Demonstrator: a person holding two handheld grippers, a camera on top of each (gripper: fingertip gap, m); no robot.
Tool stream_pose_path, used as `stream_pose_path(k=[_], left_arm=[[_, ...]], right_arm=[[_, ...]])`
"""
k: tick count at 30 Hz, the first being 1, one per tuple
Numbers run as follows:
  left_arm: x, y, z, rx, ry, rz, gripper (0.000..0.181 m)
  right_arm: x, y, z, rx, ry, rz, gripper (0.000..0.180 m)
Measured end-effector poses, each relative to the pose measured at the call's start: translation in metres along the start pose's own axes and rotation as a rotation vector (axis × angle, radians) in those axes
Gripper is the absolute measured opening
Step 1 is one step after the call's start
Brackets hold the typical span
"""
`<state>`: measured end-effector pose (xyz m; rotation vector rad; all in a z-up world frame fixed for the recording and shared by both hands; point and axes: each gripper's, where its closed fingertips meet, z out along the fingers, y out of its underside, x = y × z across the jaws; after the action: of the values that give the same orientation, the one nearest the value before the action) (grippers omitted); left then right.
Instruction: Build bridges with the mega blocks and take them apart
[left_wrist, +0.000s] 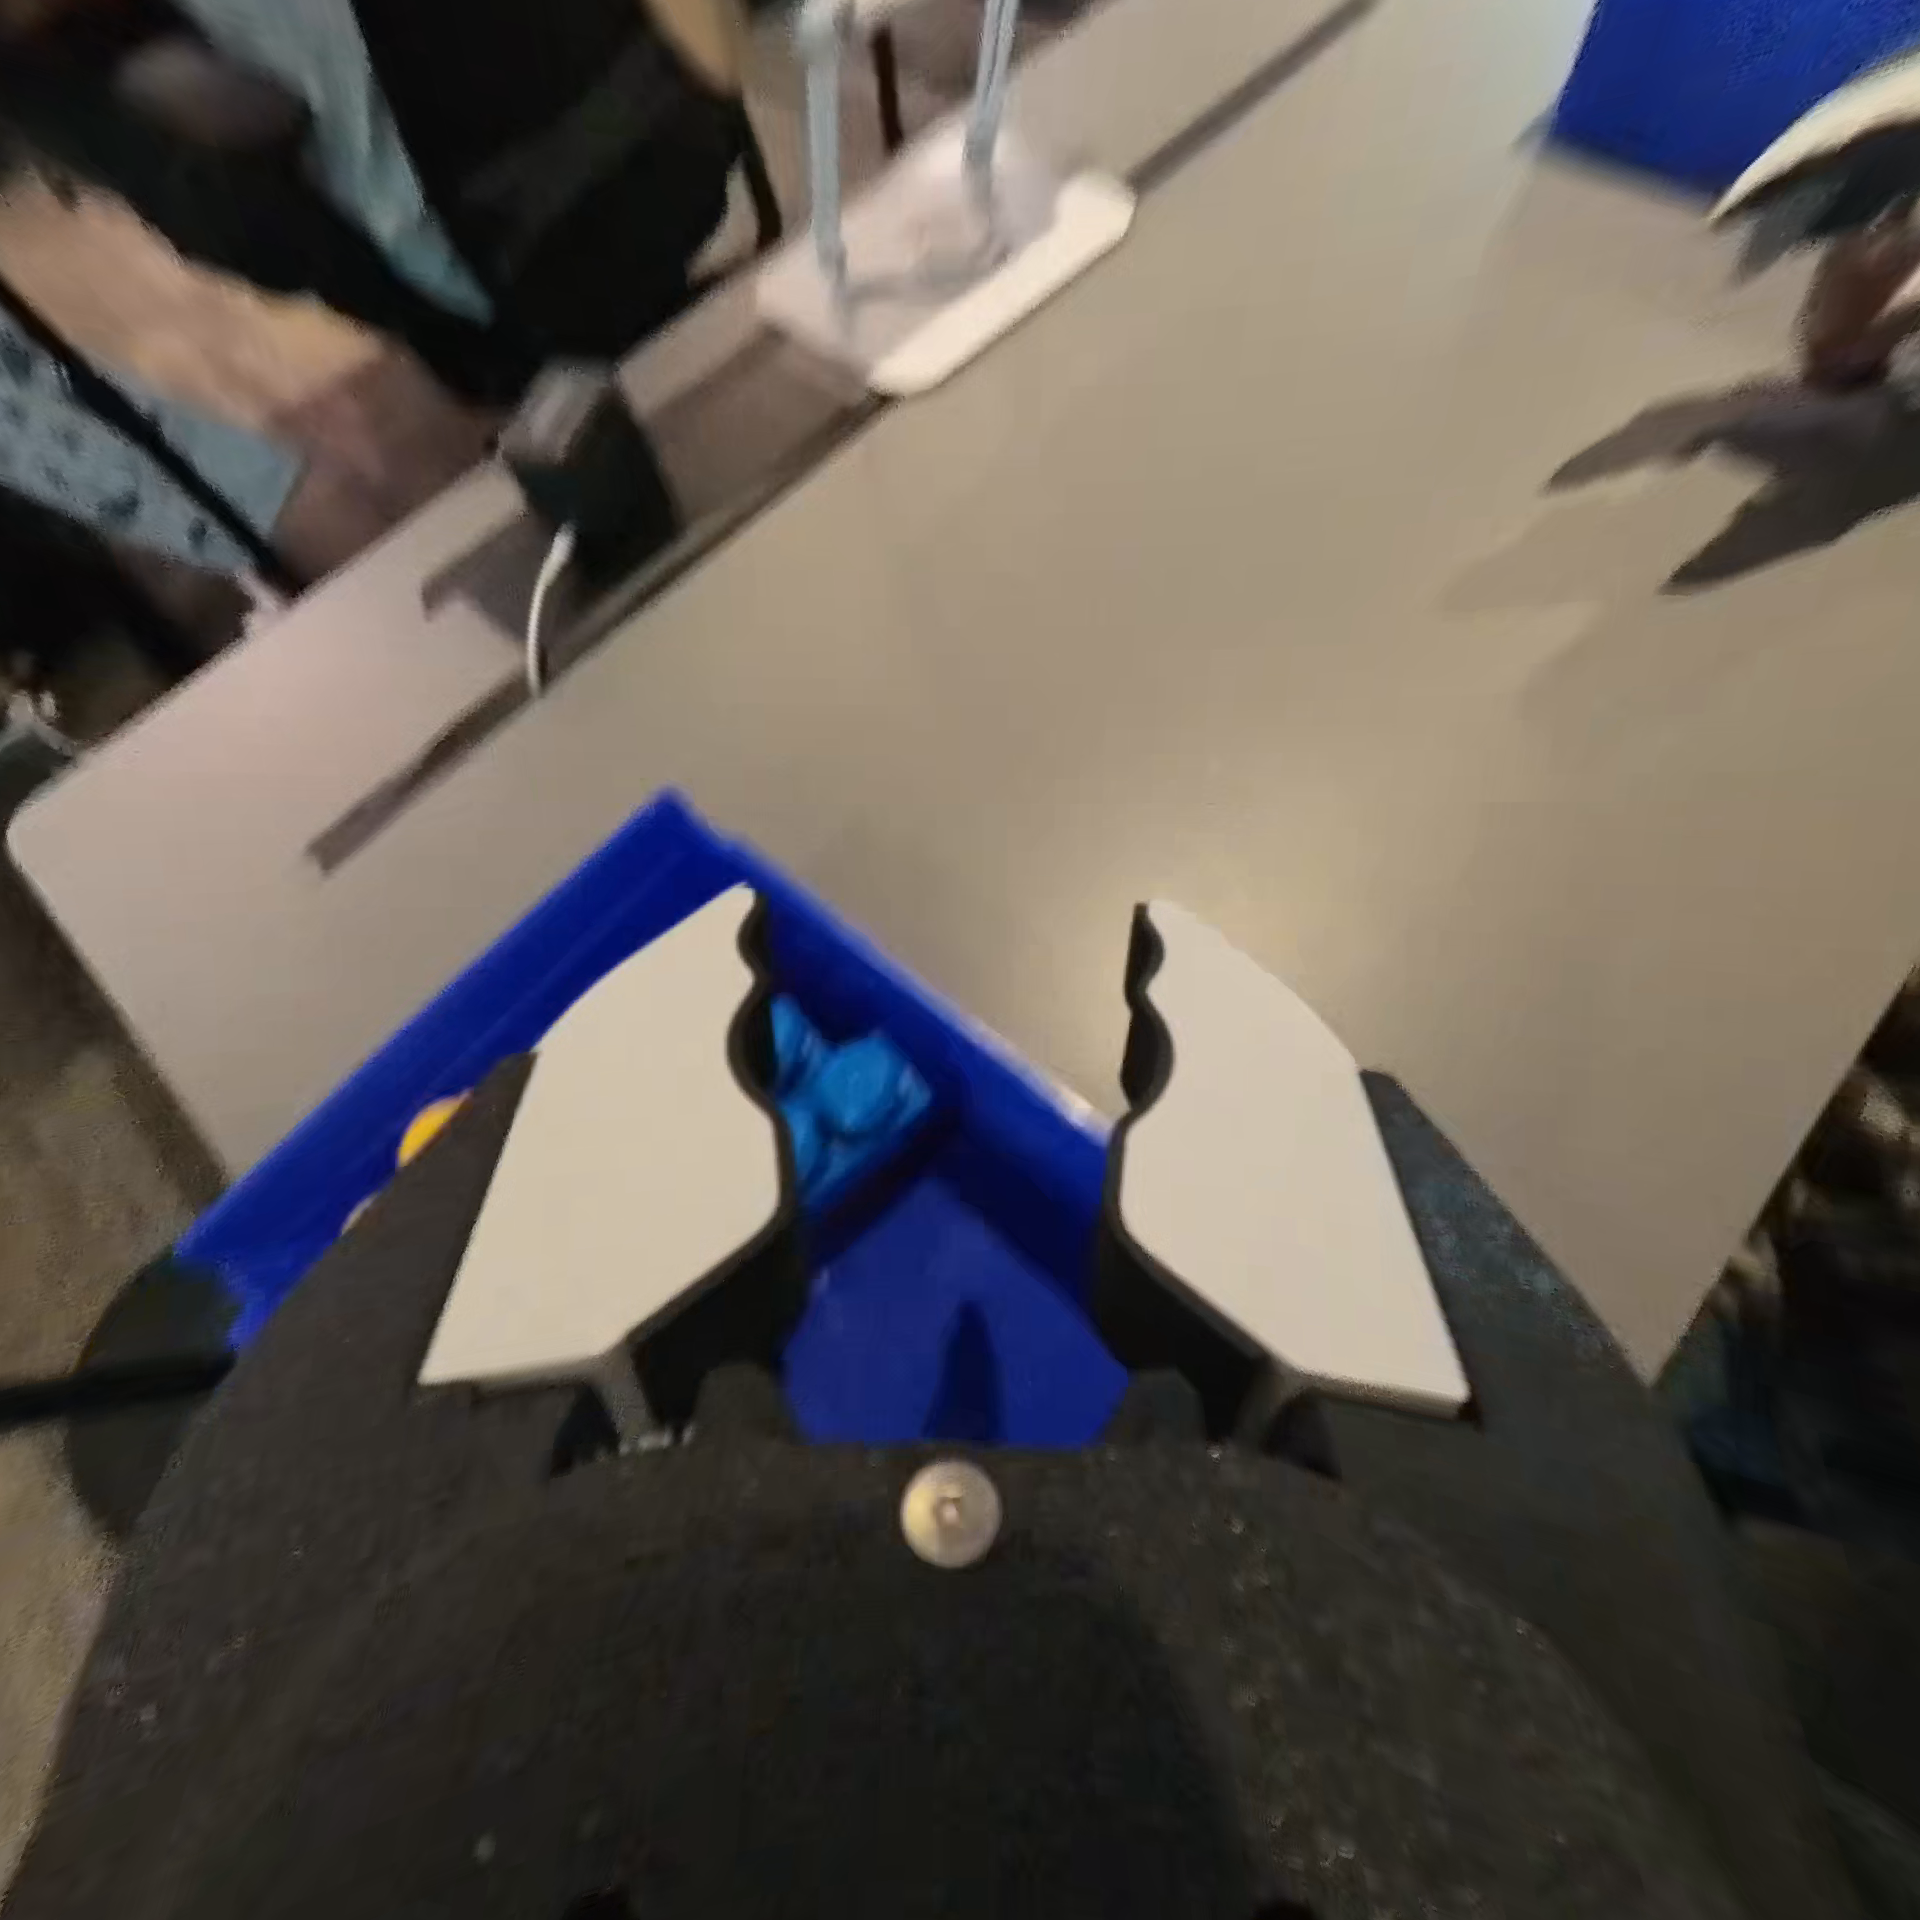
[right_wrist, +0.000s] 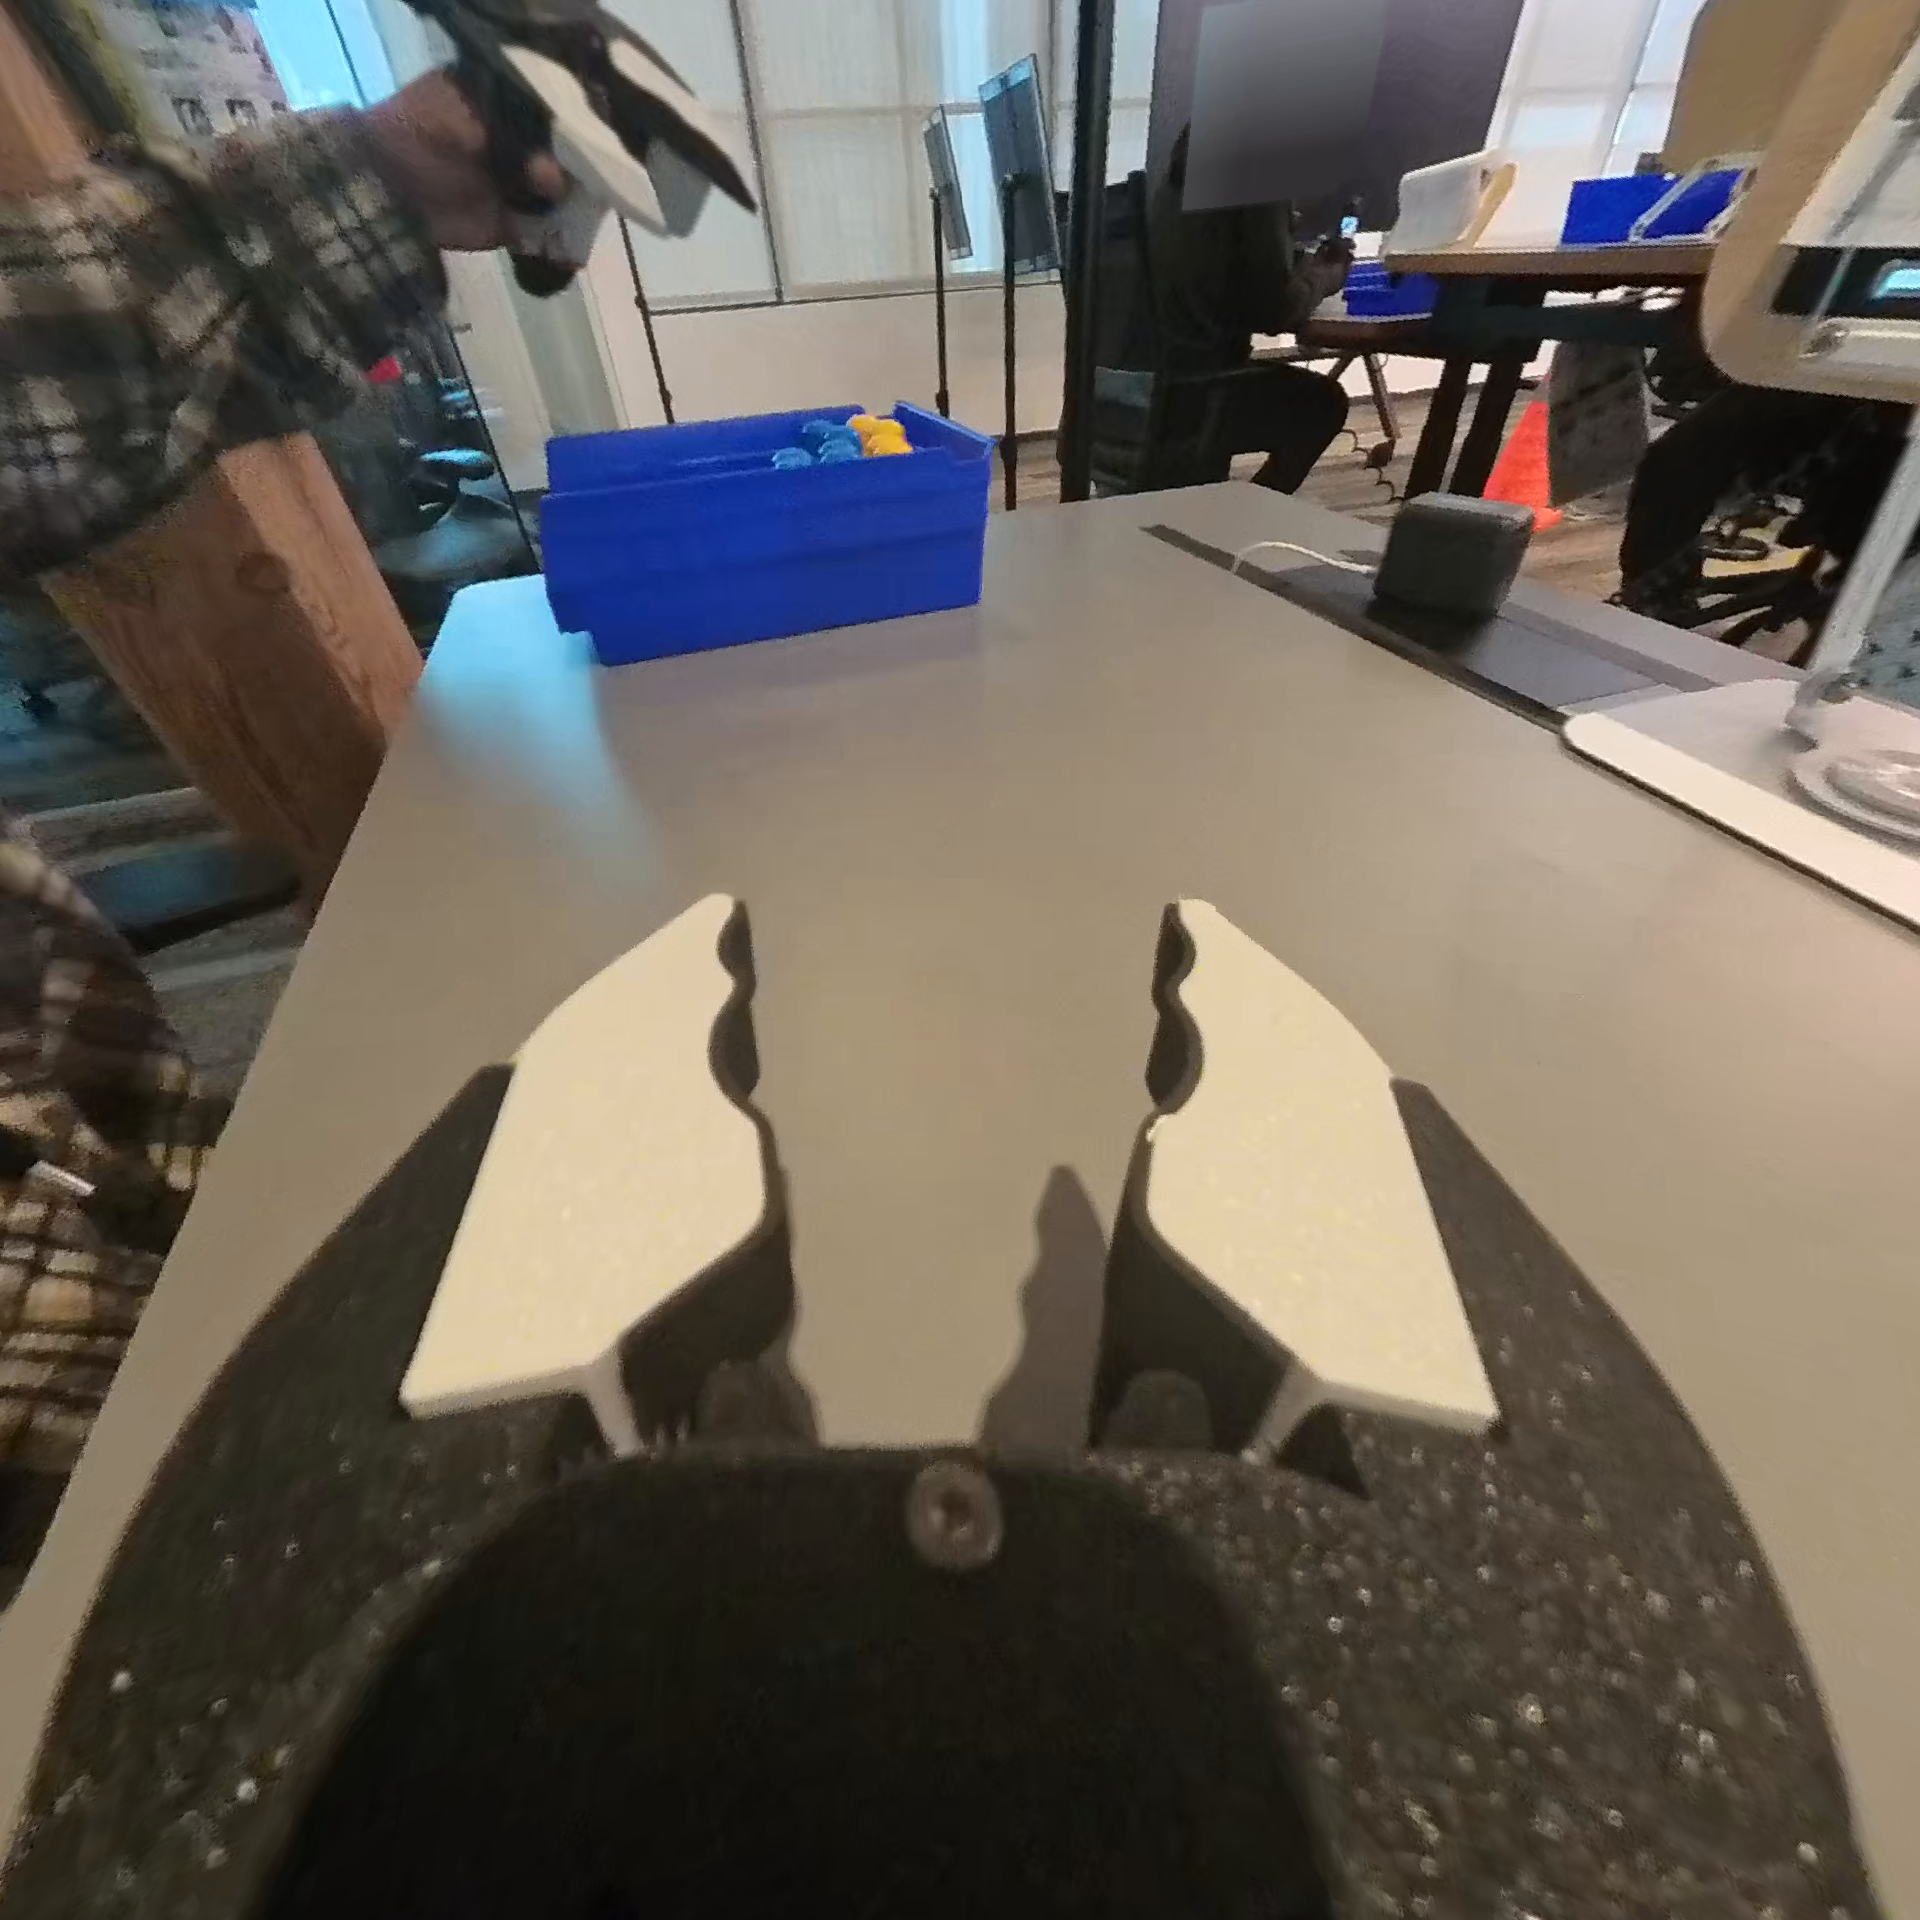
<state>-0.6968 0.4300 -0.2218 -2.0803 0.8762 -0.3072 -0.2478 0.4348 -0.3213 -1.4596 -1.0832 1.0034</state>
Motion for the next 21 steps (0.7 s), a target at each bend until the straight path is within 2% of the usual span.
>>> stream_pose_path(k=[4, 7, 12, 21], left_arm=[[-0.02, 0.06, 0.005, -0.273, -0.008, 0.075, 0.062], [-0.024, 0.084, 0.016, -0.461, -0.003, 0.176, 0.062], [-0.034, 0.094, 0.036, -0.665, 0.005, 0.325, 0.06], [-0.037, 0.113, 0.063, -0.815, 0.062, 0.406, 0.053]], right_arm=[[-0.004, 0.005, 0.004, -0.022, -0.018, -0.024, 0.074], [-0.003, 0.007, 0.005, -0.022, -0.023, -0.015, 0.074], [0.0, 0.007, 0.004, -0.009, -0.03, 0.019, 0.073], [0.001, 0.009, 0.003, -0.016, -0.035, 0.022, 0.073]])
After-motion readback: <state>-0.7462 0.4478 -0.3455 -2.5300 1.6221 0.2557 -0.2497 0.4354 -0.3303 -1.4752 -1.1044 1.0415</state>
